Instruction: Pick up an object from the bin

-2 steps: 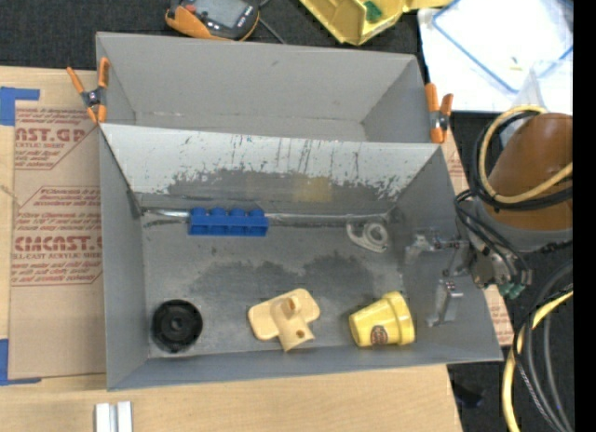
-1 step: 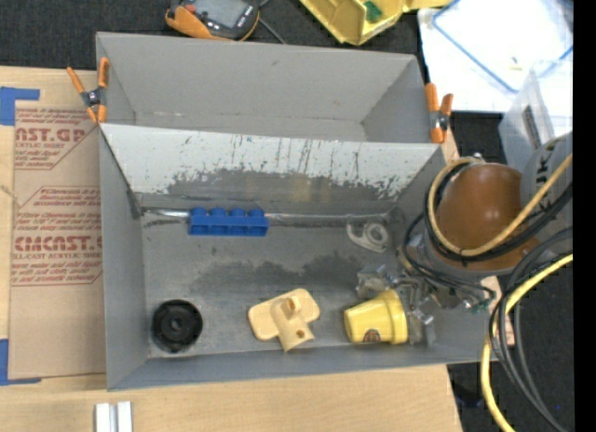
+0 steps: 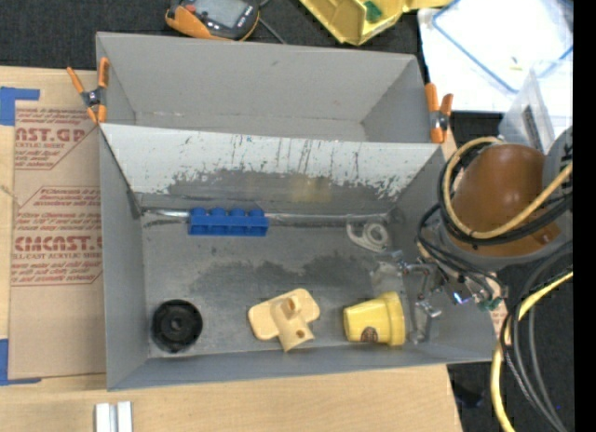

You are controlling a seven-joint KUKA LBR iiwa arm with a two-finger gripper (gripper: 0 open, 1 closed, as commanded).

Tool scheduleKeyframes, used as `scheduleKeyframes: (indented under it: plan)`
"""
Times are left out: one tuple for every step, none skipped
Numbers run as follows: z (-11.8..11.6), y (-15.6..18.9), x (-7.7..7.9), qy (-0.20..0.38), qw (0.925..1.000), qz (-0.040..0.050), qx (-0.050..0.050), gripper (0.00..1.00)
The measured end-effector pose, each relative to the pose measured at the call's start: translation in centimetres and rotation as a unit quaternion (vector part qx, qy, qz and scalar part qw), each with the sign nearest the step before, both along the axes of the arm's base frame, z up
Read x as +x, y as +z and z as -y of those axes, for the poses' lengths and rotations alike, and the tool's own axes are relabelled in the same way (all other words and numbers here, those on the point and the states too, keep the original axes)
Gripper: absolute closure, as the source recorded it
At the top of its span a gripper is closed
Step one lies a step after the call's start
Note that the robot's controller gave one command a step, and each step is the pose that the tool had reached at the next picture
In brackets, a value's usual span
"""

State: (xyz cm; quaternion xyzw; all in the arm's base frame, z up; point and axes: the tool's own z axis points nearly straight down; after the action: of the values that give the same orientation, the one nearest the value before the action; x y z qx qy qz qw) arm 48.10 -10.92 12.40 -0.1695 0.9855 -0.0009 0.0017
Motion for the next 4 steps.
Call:
scheduleKeyframes:
  plan:
    - [-3.7,-2.5,-0.1,0.152,0.9884,0.0035,0.001,0.00]
    - [-3.8,-5.0,0.3,0.043,0.9991,0.0077,-0.001,0.00]
    - [-5.2,-5.0,0.2,0.199,0.9800,0.0078,-0.003,1.00]
    - [-5.2,-5.0,0.2,0.199,0.9799,0.0078,-0.004,1.00]
